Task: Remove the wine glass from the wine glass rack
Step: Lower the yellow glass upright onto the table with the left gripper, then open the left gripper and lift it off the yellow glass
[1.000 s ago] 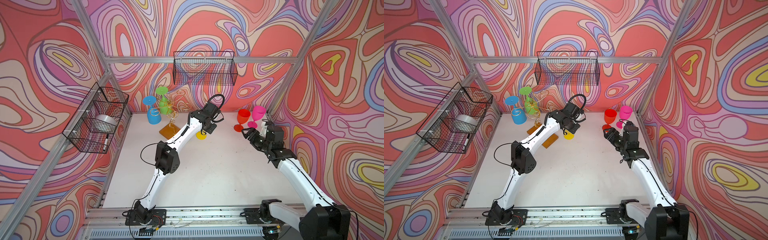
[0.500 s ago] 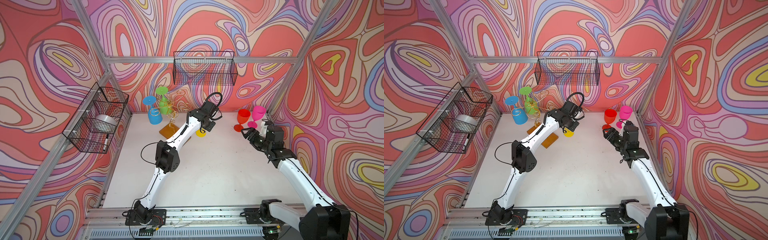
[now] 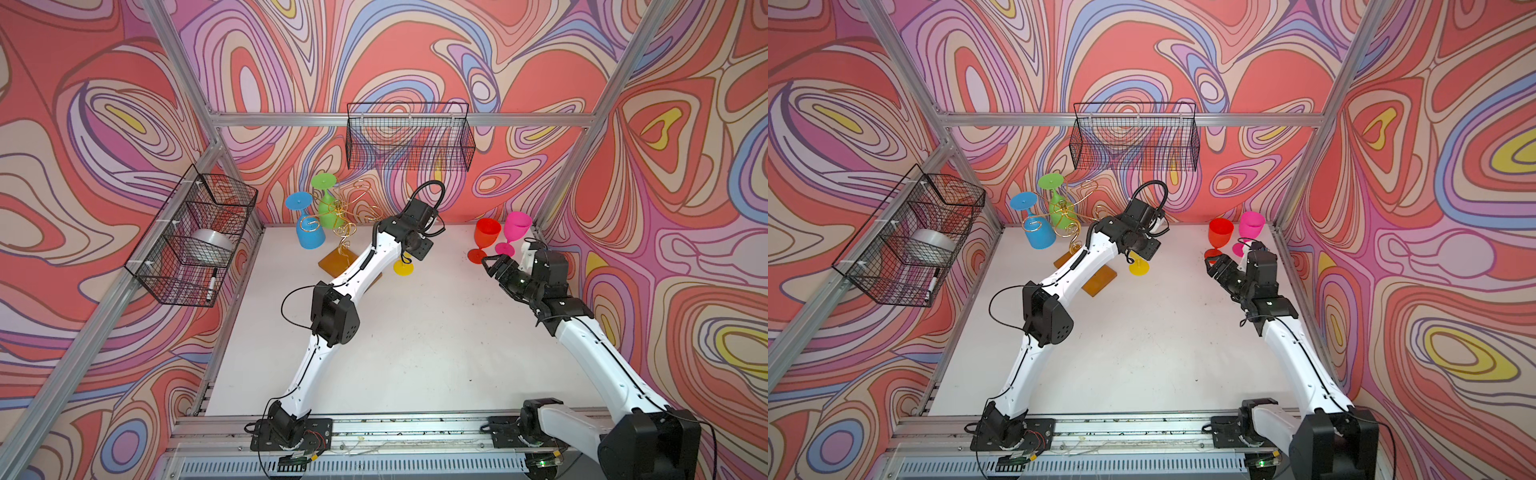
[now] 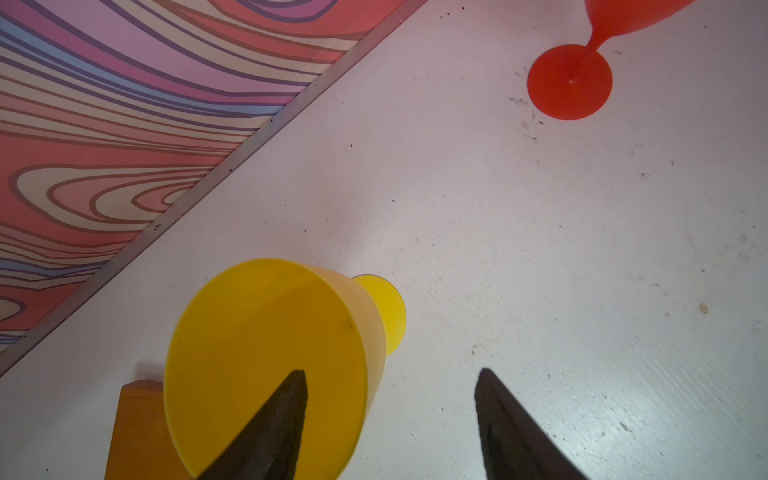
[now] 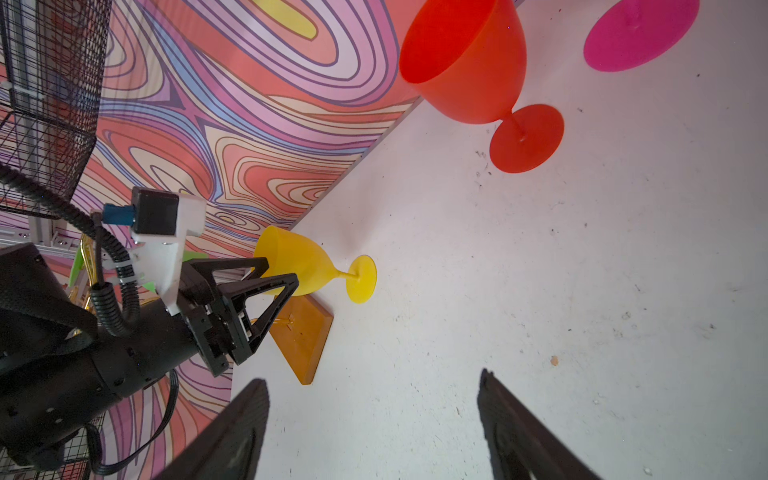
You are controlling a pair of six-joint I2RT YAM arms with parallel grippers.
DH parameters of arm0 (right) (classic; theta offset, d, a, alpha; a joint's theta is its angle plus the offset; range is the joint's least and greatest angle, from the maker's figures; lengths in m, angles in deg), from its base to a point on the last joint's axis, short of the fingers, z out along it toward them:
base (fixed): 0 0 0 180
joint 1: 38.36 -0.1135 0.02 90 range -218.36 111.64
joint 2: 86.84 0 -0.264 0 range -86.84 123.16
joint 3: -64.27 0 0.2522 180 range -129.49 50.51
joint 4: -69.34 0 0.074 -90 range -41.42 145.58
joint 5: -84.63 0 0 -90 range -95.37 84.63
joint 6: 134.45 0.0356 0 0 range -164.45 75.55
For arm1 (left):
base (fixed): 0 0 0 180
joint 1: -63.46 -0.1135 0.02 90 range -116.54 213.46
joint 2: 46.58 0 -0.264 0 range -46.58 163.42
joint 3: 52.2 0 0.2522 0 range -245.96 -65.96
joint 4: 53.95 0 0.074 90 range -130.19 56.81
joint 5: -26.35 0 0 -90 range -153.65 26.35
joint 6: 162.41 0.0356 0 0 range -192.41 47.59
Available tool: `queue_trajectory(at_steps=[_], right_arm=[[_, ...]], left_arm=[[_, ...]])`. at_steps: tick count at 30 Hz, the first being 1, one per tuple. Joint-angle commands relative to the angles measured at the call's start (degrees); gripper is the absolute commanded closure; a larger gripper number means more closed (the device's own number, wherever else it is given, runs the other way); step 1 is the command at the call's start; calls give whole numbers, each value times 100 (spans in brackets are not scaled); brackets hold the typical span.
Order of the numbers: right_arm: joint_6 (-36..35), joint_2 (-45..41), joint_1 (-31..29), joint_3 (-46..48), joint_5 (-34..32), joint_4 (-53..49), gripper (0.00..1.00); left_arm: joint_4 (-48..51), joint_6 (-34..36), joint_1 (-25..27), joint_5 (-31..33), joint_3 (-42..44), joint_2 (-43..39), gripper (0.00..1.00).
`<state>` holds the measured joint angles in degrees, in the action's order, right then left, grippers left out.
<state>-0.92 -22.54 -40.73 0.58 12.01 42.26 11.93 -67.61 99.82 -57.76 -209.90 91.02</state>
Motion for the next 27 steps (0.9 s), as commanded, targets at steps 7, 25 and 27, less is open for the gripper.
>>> queue_trajectory(at_steps=[7,25,27], right_arm=[[-26,-123,-17,9,42,106,17],[-438,-570,-18,-4,17,379,10],[-469,-638,-18,1,51,425,8]], left_arm=[[-243,330,142,480,-31,-690,18],[-697,391,888,1238,1179,-2312,8],[-627,197,910,1166,1308,-2607,2]])
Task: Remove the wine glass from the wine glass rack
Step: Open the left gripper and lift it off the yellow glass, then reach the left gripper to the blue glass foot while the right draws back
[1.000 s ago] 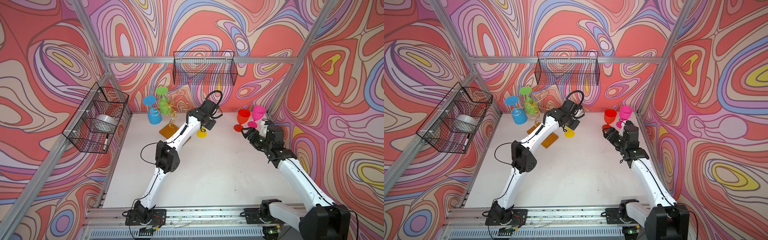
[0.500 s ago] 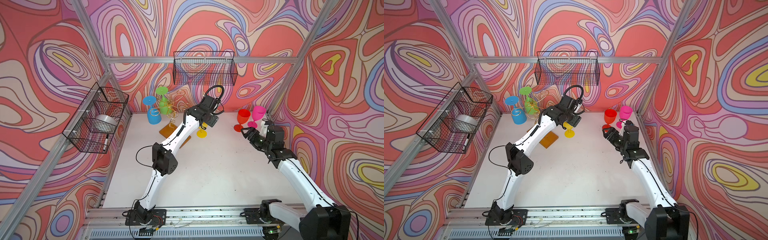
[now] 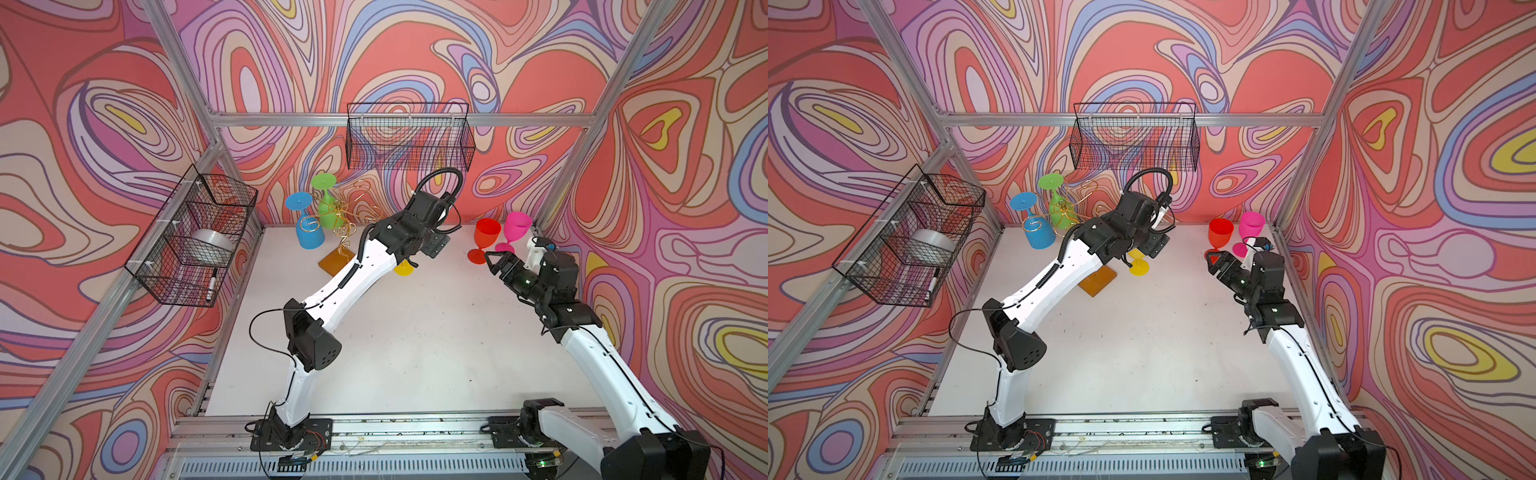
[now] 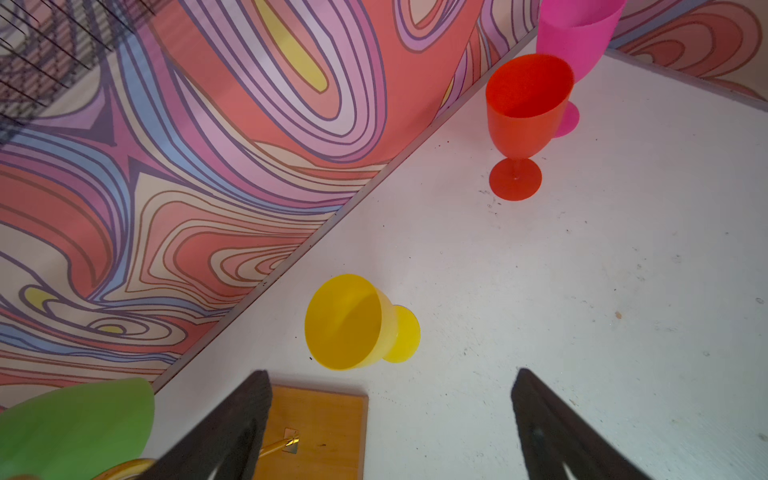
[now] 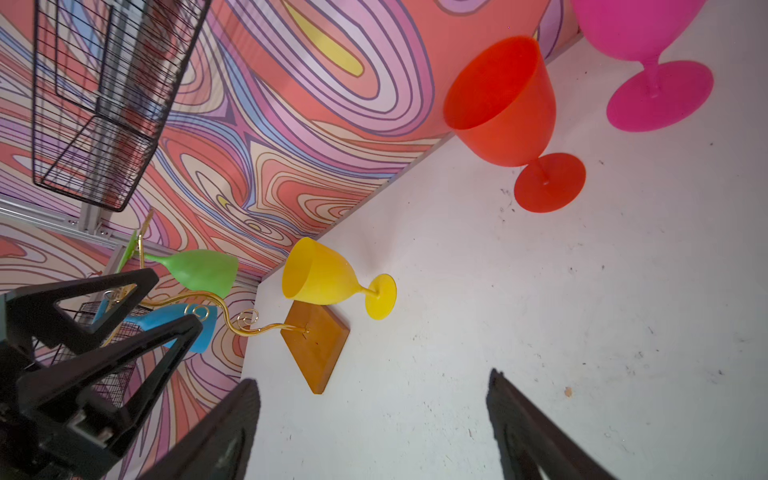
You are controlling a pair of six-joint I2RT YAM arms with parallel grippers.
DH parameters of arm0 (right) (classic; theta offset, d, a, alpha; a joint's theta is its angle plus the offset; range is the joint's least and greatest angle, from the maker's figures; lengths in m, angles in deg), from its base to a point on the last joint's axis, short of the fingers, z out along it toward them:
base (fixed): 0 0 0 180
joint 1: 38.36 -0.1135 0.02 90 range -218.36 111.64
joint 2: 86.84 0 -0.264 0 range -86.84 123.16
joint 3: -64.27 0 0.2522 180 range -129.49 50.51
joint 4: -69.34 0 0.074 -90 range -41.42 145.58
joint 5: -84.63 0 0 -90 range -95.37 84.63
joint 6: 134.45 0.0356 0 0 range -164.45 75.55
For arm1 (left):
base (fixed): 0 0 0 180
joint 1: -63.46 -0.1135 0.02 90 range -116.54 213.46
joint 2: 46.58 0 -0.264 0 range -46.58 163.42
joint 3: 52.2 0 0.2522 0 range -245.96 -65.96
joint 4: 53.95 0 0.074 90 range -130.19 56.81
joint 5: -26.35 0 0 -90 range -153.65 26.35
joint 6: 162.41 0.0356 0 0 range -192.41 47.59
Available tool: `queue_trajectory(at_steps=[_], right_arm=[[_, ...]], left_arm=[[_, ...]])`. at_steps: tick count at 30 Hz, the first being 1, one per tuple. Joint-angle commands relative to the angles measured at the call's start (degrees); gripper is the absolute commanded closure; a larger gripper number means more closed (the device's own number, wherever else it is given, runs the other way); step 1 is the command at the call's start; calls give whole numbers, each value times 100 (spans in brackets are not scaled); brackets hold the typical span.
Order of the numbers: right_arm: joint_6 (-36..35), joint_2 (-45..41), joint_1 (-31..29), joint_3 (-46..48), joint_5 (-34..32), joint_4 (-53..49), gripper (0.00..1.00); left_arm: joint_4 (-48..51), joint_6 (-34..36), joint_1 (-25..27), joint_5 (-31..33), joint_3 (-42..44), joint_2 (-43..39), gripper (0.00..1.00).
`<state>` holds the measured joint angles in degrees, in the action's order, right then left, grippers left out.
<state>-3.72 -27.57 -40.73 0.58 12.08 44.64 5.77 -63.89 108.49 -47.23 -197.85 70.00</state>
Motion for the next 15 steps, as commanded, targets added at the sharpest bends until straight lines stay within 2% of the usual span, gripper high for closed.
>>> queue_trajectory(at_steps=[1,7,15], right_arm=[[-217,-170,-17,14,69,236,8],[-551,-519,-63,136,78,459,3],[-933,-622,-405,247,26,1055,2]], left_arm=[[-8,-318,47,55,189,-668,0],[36,-1159,48,-272,984,-1863,0],[772,-1977,-1,195,1558,-3230,0]])
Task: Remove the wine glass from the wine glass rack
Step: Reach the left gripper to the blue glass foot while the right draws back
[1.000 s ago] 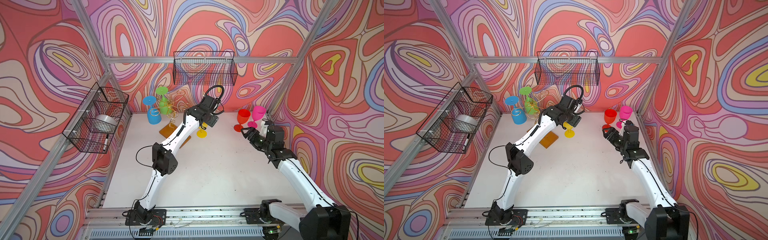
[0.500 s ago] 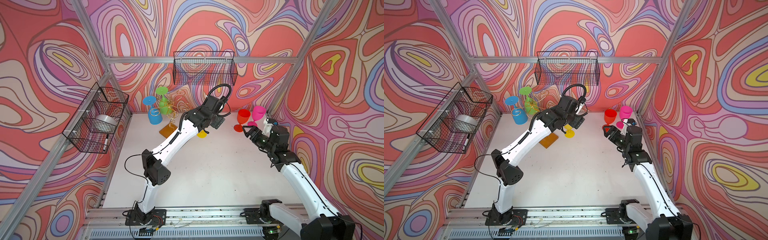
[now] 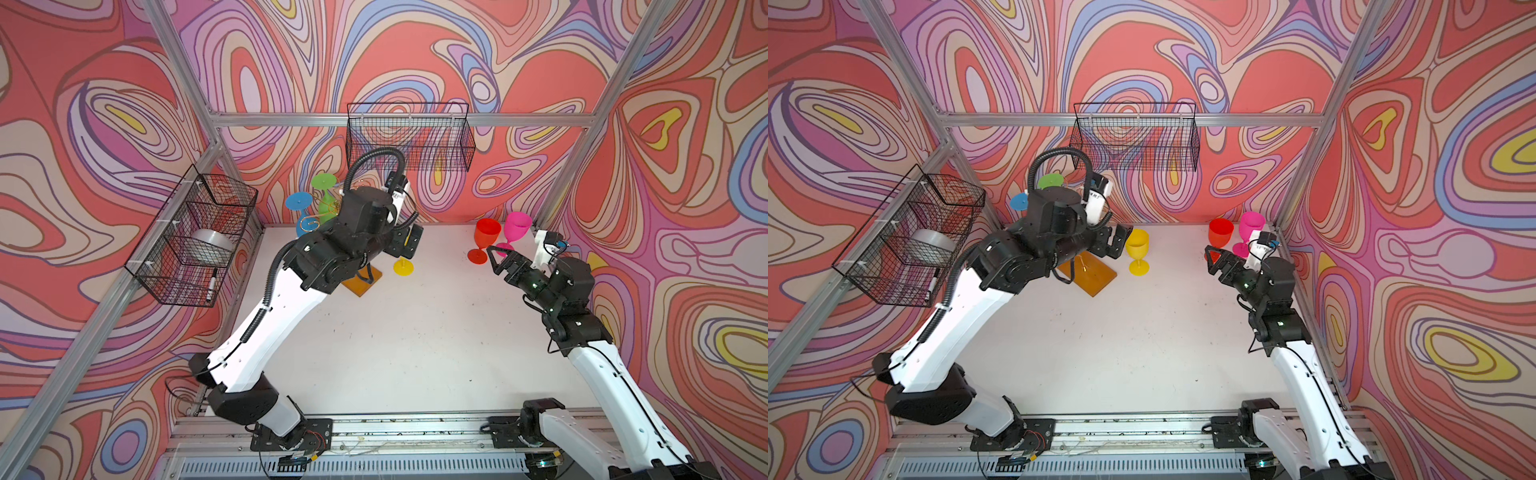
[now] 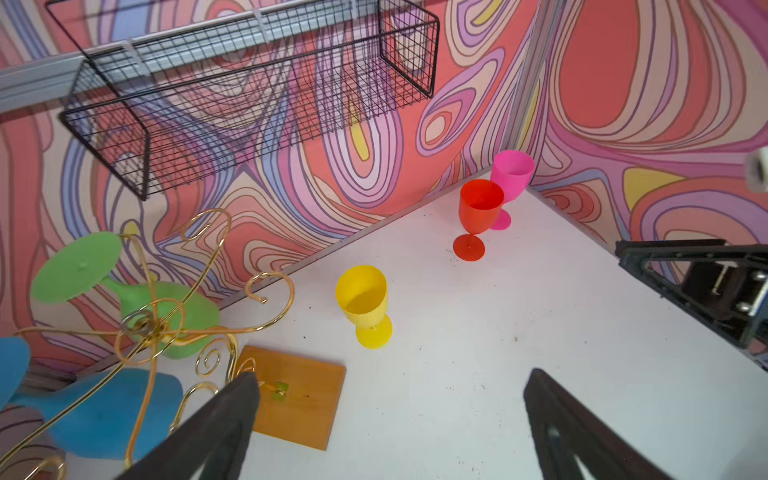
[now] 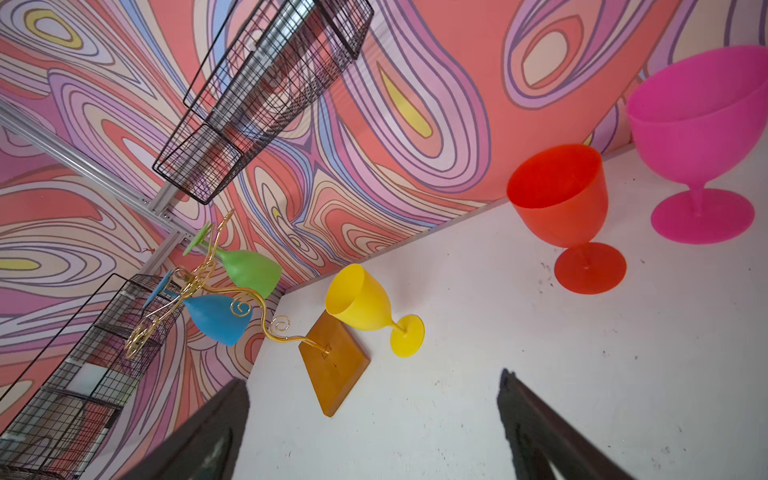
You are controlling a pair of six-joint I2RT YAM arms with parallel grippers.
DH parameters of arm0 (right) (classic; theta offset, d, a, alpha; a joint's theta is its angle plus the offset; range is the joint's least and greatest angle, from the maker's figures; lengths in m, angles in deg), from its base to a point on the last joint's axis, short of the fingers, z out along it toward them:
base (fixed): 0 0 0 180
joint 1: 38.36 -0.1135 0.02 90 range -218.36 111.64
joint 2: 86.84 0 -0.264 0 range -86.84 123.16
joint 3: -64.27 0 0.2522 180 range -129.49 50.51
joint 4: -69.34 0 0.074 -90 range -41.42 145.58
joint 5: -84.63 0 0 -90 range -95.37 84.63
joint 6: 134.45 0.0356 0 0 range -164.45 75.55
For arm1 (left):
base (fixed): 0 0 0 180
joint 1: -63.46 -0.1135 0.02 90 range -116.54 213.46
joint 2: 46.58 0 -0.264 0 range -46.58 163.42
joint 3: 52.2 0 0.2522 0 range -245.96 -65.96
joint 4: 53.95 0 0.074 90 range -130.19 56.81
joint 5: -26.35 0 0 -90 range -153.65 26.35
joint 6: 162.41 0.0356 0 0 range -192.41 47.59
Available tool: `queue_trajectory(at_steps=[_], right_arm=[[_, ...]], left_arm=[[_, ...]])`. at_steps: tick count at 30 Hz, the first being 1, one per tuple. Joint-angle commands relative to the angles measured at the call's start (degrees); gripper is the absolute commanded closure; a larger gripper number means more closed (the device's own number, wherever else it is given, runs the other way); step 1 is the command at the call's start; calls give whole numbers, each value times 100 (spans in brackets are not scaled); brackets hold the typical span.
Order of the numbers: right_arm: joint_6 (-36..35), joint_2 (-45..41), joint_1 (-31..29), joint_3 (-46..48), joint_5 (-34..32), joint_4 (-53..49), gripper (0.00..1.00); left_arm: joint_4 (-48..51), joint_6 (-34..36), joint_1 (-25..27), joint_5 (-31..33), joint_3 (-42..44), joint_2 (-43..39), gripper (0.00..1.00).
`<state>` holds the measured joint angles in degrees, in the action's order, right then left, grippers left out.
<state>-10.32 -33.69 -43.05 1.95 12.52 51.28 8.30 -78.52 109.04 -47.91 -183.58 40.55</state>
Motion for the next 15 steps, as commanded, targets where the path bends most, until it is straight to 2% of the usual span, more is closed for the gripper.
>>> queue_trajectory(at_steps=[1,8,15], right_arm=[[-334,22,-286,102,-69,472,2],[-1261,502,-1532,-39,-479,978,2],[-2238,845,-2611,-153,-670,1042,5]], left_arm=[[622,-623,-120,254,168,-415,0],[972,-1455,-1498,-581,443,-1288,2],[612,-2317,-3228,-2017,787,-1440,8]])
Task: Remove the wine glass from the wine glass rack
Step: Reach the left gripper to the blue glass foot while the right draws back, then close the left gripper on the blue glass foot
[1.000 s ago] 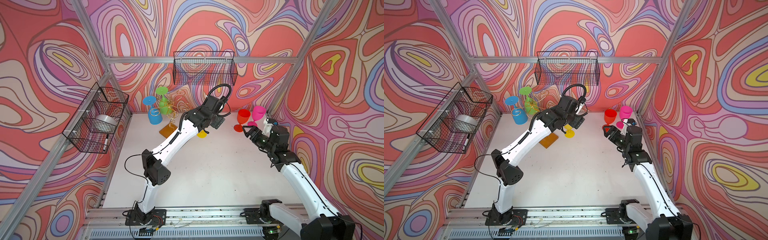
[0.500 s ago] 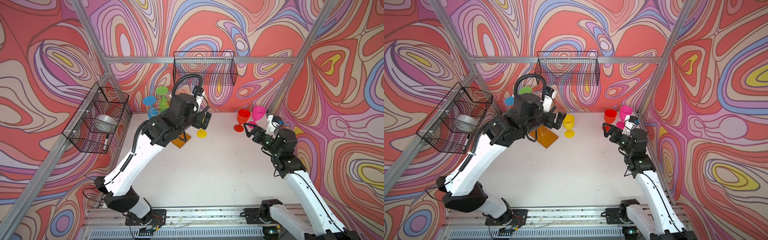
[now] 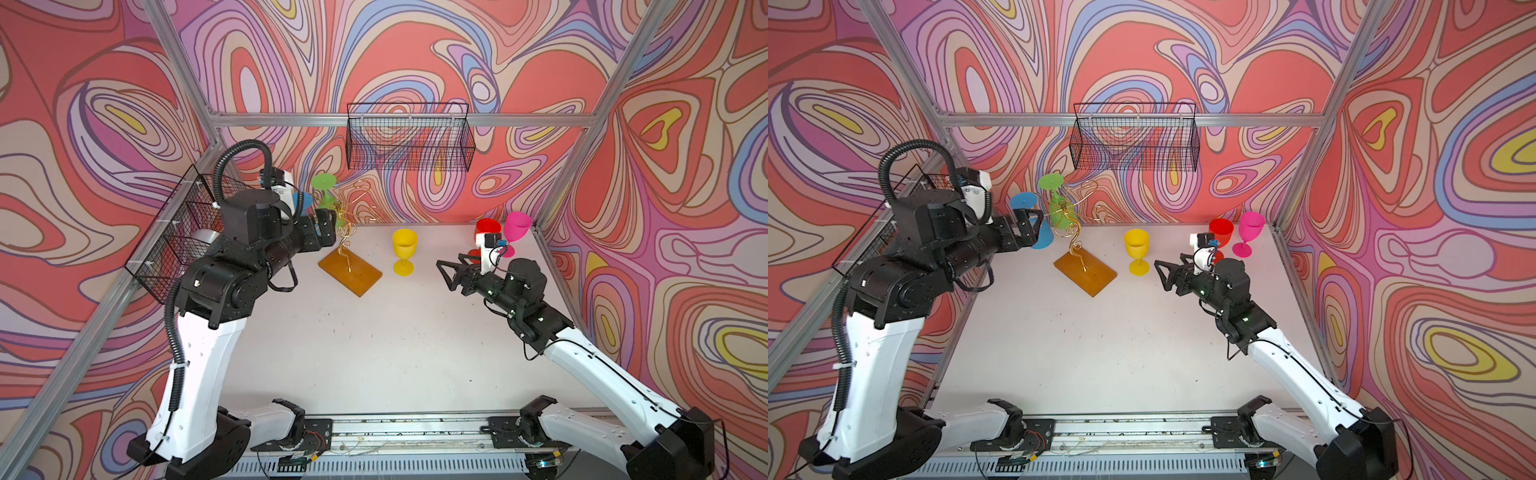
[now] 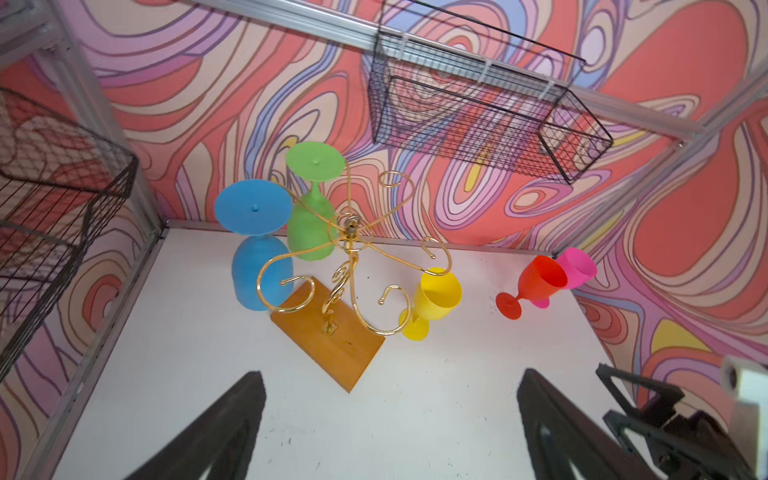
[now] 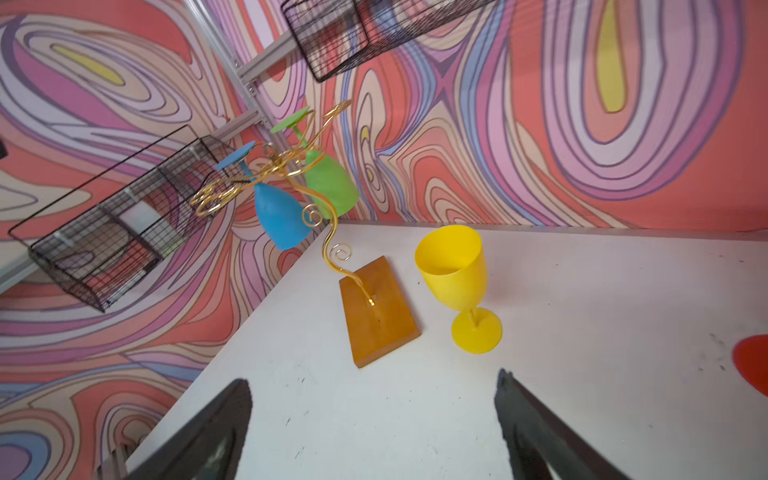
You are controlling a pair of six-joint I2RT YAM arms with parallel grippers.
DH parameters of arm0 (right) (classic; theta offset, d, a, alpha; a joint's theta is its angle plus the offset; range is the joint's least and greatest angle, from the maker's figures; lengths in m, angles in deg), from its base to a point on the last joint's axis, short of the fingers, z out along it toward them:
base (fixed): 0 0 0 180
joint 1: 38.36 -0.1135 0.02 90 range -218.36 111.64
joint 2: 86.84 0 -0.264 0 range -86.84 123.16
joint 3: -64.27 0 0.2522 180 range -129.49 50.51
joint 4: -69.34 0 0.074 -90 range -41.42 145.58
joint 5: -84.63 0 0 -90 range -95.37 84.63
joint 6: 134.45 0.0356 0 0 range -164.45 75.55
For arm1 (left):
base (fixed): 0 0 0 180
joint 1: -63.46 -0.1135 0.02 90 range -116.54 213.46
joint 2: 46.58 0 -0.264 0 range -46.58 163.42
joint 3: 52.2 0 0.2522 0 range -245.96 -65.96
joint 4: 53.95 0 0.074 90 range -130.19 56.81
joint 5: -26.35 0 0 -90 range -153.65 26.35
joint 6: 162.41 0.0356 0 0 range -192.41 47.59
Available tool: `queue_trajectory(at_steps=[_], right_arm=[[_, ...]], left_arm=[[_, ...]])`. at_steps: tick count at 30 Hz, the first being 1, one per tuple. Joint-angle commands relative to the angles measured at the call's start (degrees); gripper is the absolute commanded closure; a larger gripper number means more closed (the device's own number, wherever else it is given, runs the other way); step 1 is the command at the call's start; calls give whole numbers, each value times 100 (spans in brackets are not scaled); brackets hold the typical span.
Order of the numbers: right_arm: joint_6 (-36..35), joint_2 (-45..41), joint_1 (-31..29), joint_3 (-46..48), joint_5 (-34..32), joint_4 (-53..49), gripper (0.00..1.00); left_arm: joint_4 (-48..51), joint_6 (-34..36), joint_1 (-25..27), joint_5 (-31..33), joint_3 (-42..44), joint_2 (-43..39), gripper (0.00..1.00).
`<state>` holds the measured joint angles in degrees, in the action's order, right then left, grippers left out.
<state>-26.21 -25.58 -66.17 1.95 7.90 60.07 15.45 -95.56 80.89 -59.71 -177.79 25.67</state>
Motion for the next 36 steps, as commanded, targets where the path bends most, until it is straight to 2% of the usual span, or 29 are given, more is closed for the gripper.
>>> queue_trajectory(at_steps=[1,5,10,20,31,36], right_arm=[[-806,66,-459,-174,-303,121,5],[-1285,62,-825,-199,-640,-21,5],[-1592,-34,-1001,-164,-739,-62,6],[-1517,-17,-1042,-60,-619,50,7],[-1411,-76,-1042,-41,-554,-1,8],[-1393,-129,-1043,-42,-572,-60,8]], left_arm=[[-239,-795,-697,-1117,294,65,9],[-786,-1315,-1508,-1850,595,237,13],[-1297,-1842,-2000,-2325,743,664,19],[-2110,-2783,-2409,-2450,1169,1195,34],[-3348,-3681,-2620,-2697,2062,1274,42],[-3750,-3927,-2646,-2787,2144,1358,45]])
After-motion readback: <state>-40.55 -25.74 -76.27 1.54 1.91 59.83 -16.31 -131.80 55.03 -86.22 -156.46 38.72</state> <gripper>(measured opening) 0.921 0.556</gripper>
